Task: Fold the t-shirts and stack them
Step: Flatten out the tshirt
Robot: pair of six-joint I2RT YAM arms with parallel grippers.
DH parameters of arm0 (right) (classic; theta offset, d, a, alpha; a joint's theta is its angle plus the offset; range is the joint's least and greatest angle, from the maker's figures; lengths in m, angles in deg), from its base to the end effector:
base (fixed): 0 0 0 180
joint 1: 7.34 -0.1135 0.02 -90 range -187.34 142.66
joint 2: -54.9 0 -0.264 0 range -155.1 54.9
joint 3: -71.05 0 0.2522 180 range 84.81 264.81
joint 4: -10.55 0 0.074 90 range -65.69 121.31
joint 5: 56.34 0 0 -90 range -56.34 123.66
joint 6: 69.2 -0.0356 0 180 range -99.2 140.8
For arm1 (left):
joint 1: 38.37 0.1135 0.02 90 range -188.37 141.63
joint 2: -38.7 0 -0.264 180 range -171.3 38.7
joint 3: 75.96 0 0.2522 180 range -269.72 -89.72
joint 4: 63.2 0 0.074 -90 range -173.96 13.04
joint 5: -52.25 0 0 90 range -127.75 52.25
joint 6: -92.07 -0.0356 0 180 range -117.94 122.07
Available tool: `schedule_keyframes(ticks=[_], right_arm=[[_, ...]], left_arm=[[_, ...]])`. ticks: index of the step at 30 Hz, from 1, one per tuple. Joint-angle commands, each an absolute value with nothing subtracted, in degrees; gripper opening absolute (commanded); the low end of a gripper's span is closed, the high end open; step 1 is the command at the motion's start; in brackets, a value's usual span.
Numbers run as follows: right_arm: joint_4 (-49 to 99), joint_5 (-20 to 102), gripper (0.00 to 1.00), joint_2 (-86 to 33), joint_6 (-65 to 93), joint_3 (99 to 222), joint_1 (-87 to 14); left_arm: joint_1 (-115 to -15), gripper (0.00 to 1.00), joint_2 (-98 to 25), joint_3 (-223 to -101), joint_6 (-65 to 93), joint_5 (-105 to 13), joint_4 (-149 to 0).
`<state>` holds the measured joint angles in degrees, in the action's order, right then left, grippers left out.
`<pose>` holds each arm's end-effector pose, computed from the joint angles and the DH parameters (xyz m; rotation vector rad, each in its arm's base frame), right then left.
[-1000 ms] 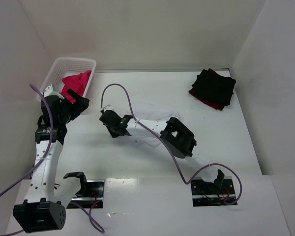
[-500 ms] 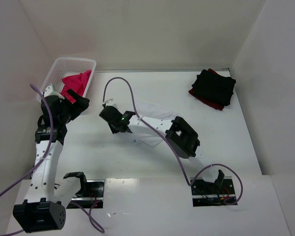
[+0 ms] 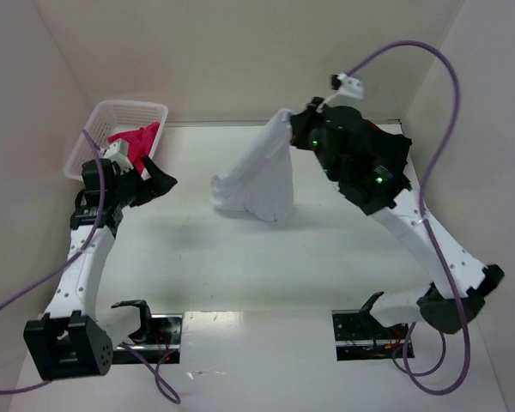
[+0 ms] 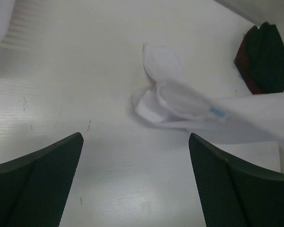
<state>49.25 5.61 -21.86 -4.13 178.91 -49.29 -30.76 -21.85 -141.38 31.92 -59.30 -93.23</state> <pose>0.2194 0.1747 0.4868 0.1140 1.7049 0.4573 0.2381 0.0186 0.3193 -0.4169 1.9890 -0.6239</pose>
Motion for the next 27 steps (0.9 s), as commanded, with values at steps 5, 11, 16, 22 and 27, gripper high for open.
schedule_keyframes(ticks=[5,11,16,22,27], right_arm=[[49.1,8.35,0.0,-18.4,-8.47,161.21,-42.32],[48.81,8.6,0.0,-19.77,-8.26,161.21,-42.32],[47.87,15.12,0.0,-26.98,-6.18,169.08,-42.32],[48.73,26.7,0.0,-38.53,-4.93,185.88,-42.52],[53.56,30.06,0.0,-43.09,-2.93,205.16,-42.93]], left_arm=[[-36.83,1.0,-30.16,-146.71,24.04,-67.59,-92.78],[-38.29,1.0,-31.52,-148.88,24.25,-65.62,-93.39],[-38.29,1.0,-31.52,-148.35,25.7,-64.21,-93.39],[-38.29,1.0,-31.52,-147.82,26.24,-64.21,-93.19],[-38.29,1.0,-32.24,-148.34,26.24,-67.05,-91.95]])
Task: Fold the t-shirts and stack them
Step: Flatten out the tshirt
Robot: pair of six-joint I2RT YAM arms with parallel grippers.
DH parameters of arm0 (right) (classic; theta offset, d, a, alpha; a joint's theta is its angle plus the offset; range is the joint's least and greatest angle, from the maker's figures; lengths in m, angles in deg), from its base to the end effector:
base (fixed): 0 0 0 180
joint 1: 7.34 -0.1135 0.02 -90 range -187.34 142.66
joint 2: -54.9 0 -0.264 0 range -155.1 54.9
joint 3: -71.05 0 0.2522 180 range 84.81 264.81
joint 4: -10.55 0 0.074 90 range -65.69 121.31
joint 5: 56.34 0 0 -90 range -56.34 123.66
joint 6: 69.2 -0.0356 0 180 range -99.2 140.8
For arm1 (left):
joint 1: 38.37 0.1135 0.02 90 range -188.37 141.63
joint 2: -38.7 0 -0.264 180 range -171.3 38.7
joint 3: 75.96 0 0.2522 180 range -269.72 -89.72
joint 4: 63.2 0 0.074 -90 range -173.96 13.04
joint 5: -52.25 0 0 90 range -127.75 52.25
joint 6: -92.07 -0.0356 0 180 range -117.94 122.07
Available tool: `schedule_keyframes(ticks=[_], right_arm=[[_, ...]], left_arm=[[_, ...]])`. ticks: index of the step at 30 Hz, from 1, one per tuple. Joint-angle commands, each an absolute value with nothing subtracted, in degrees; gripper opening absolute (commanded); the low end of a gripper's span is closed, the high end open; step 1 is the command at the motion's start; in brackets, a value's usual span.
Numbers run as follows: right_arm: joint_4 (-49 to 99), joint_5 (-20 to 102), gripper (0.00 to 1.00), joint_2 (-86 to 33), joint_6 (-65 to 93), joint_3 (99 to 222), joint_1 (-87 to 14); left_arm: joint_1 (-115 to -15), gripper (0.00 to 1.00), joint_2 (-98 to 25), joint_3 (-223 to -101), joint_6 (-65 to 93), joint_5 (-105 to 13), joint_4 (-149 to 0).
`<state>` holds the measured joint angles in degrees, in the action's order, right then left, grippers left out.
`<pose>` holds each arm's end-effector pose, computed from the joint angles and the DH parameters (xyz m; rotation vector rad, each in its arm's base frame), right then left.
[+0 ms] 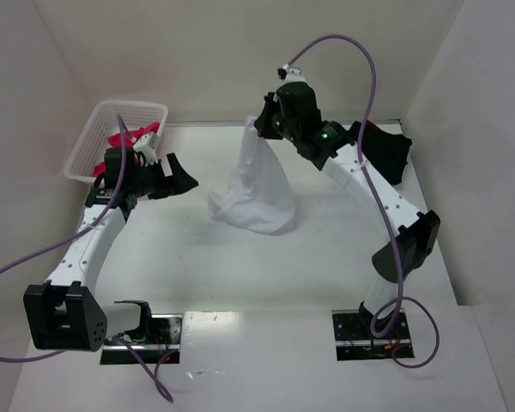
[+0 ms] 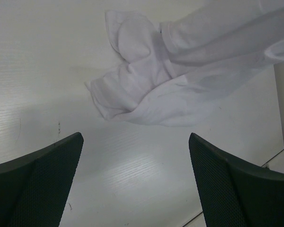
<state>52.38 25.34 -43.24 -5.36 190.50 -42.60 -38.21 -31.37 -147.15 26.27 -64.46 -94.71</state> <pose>0.3252 0.2236 0.4282 -0.0571 1.9674 0.5732 0.2735 -0.0152 0.3131 -0.1643 2.1183 -0.7400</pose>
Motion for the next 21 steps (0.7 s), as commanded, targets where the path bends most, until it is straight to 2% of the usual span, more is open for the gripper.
schedule_keyframes(ticks=[1,6,14,18,21], right_arm=[[54.27,29.91,0.0,-43.09,-2.83,208.76,-42.93],[55.6,26.38,0.0,-41.17,-1.35,215.84,-42.93],[53.14,23.91,0.0,-34.48,-0.82,211.2,-42.93],[53.14,23.91,0.0,-33.78,-0.82,211.02,-42.93],[53.14,23.8,0.0,-33.16,-0.82,211.02,-42.93]], left_arm=[[-38.29,1.0,-32.66,-148.35,26.24,-67.73,-91.38],[-38.81,1.0,-33.9,-148.88,24.14,-69.57,-90.85],[-45.73,1.0,-36.71,-151.72,18.23,-80.2,-86.94],[-53.47,1.0,-39.08,-154.36,13.53,-78.22,-83.01],[-55.51,1.0,-41.31,-155.41,9.23,-71.45,-81.86]])
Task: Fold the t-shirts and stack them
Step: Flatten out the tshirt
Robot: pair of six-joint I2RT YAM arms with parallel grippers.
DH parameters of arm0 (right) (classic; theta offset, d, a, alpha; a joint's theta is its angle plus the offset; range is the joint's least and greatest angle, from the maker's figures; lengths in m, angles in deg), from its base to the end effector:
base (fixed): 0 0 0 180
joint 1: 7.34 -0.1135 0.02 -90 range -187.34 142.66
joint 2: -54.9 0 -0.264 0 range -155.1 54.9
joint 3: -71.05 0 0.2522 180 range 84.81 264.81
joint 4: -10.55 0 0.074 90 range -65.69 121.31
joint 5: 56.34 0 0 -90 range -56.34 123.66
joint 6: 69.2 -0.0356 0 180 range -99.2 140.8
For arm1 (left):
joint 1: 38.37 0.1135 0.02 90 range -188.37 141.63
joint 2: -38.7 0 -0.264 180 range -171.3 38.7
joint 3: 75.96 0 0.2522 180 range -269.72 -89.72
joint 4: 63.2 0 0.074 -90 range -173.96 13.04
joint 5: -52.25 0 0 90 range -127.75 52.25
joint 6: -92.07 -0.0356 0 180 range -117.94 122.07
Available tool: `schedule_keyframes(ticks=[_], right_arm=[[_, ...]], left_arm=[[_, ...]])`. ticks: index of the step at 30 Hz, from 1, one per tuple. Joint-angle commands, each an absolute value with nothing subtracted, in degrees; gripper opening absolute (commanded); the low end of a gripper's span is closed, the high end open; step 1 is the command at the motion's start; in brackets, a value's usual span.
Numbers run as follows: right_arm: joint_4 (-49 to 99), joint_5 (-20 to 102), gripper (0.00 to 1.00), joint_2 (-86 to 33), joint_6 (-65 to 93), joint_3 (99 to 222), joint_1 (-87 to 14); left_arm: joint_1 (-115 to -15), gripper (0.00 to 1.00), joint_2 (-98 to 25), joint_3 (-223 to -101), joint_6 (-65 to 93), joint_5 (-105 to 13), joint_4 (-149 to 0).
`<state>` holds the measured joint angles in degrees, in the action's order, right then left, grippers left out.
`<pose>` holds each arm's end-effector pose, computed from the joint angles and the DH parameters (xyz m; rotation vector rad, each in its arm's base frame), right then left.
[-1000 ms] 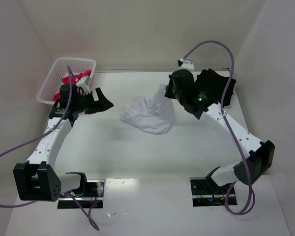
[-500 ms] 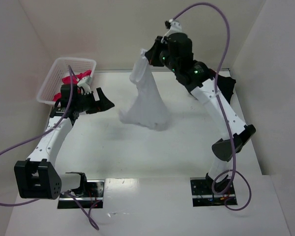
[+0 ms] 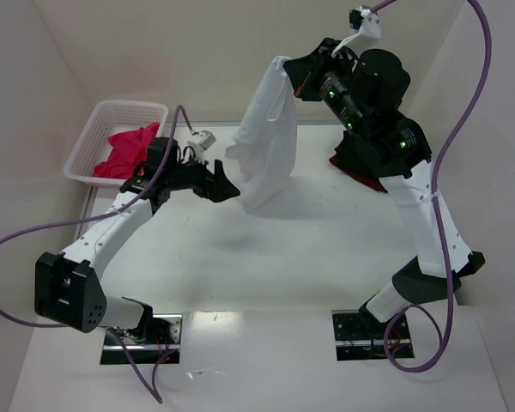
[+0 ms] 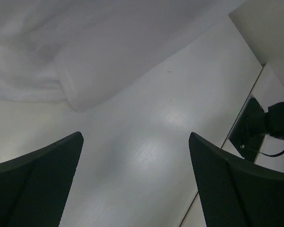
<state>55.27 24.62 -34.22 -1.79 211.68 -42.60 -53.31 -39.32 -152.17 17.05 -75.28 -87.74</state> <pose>0.2329 0.1578 0.5878 -0.0325 1.4929 0.7072 0.2929 -0.1006 0.3184 0.4261 2.0242 -0.9886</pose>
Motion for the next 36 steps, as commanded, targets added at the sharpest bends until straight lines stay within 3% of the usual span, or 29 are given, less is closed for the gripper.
schedule_keyframes(ticks=[1,12,16,23,30,36], right_arm=[[53.14,23.3,0.0,-33.11,-0.77,210.96,-42.93],[52.43,18.64,0.0,-29.85,0.76,203.81,-42.93],[50.6,13.1,0.0,-27.89,-0.63,196.5,-41.21],[47.41,15.38,0.0,-26.14,-4.24,182.13,-34.41],[47.07,4.33,0.0,-26.13,-3.72,178.25,-32.06],[46.1,2.69,0.0,-21.08,-4.34,176.48,-26.5]], left_arm=[[-55.51,1.0,-42.05,-155.99,8.51,-69.43,-81.25],[-56.04,1.0,-60.43,-158.93,6.02,-82.36,-77.92],[-57.71,1.0,-61.49,-159.25,6.02,-82.4,-77.4],[-57.96,1.0,-63.27,-159.05,5.32,-83.26,-77.4],[-60.0,1.0,-68.19,-162.38,4.61,-86.36,-77.41],[-60.61,1.0,-70.47,-163.41,4.16,-86.36,-77.49]])
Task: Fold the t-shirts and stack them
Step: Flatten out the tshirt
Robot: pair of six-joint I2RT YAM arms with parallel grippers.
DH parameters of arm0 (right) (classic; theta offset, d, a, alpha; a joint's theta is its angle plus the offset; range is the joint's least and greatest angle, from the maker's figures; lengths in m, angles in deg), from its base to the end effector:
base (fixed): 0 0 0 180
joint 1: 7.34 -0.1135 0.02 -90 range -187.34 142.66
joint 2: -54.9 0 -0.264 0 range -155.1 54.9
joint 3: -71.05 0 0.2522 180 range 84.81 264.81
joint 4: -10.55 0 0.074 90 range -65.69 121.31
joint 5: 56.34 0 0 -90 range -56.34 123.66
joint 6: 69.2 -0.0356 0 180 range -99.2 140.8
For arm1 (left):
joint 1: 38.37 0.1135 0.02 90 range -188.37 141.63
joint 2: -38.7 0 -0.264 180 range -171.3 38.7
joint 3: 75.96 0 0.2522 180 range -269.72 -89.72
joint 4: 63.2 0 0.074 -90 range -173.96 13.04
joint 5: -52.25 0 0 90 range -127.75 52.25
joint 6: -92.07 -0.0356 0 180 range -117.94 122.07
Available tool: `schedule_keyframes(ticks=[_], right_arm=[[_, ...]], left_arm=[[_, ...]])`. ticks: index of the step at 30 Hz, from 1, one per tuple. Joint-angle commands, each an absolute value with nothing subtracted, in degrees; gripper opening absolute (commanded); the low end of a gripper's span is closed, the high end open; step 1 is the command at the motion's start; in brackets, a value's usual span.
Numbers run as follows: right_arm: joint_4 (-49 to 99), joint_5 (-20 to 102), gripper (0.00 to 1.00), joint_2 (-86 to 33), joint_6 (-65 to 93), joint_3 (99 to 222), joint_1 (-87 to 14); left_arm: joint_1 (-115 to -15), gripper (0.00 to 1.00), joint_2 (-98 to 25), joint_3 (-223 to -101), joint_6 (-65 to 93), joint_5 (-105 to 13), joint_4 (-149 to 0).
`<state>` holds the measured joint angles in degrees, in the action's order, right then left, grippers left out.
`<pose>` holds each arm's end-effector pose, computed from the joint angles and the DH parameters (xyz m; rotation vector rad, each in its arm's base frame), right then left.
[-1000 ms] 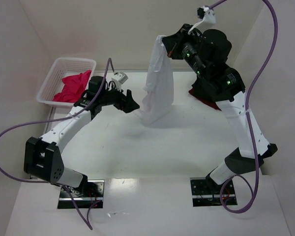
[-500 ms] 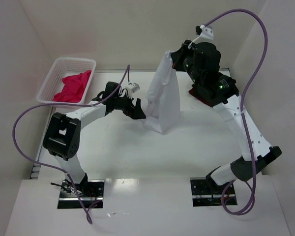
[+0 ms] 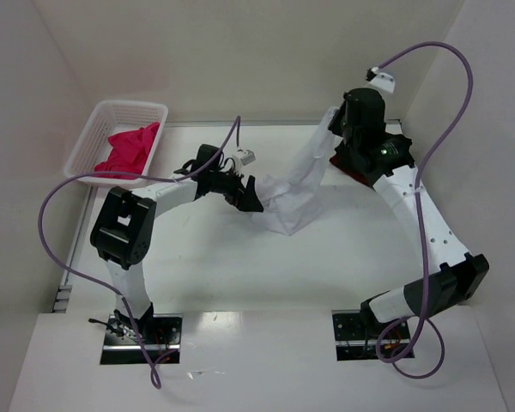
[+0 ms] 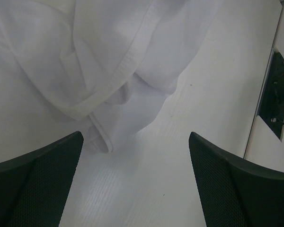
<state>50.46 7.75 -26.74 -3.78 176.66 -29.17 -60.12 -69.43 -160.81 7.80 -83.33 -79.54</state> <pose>0.2973 0.1023 0.4480 0.3547 1.7883 0.1541 0.3714 -0.1755 0.2016 0.7427 2.1341 -1.1524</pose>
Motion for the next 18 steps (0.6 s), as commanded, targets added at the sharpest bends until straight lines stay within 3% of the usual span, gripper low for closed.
schedule_keyframes(ticks=[1,18], right_arm=[[45.93,2.15,0.0,-20.29,-4.34,176.48,-26.1],[48.57,-4.13,0.0,-13.21,-7.76,167.34,-25.8]], left_arm=[[-60.61,1.0,-70.63,-163.55,4.0,-86.36,-77.49],[-60.61,1.0,-75.38,-167.95,4.09,-87.5,-76.34]])
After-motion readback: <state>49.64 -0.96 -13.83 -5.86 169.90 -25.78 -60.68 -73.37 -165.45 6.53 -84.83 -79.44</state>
